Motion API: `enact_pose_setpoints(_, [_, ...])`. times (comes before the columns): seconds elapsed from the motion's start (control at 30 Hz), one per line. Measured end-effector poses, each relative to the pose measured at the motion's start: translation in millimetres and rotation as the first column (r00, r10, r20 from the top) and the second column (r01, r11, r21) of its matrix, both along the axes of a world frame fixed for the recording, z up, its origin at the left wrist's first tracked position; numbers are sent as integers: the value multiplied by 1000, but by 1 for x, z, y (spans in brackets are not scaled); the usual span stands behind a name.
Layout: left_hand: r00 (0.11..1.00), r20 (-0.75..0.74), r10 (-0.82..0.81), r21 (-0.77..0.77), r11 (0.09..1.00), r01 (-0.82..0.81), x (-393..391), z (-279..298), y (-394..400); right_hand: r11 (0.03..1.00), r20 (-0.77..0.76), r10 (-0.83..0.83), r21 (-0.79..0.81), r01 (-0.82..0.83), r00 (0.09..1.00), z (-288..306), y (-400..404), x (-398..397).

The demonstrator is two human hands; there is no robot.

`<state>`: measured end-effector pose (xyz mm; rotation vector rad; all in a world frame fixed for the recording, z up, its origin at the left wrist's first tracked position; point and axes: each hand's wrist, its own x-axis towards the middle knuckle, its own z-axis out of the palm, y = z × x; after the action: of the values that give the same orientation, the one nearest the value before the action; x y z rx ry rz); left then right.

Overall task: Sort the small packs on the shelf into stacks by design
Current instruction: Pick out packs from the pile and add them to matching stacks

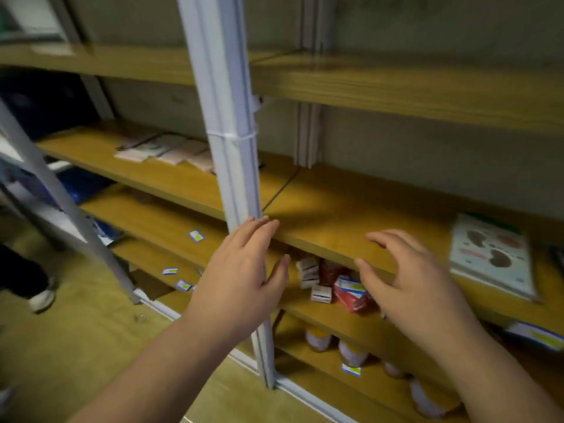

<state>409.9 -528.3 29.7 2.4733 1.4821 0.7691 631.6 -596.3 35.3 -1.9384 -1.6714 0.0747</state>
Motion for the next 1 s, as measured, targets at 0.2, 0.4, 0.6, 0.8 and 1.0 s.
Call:
enact_pose_setpoints(0.2, [995,36,98,-19,995,-98,-114,8,40,985,-33,172,-4,-172,985,4,64,-122])
enact_pose_setpoints(0.4, [986,37,165,-25,986,-165,-185,10,79,954,-5,300,-7,-300,954,9,119,-199])
enact_pose_setpoints(0.6, [979,50,196,-59,979,-193,-212,-3,134,943,19,331,-28,-330,944,0,180,-230])
enact_pose_setpoints(0.8, [977,-2,213,-40,976,-213,-235,-4,207,941,7,337,-41,-336,942,-15,258,-256])
enact_pose_setpoints(1.0, [969,9,248,-73,966,-247,-266,3,276,939,-24,342,-22,-343,939,-16,327,-289])
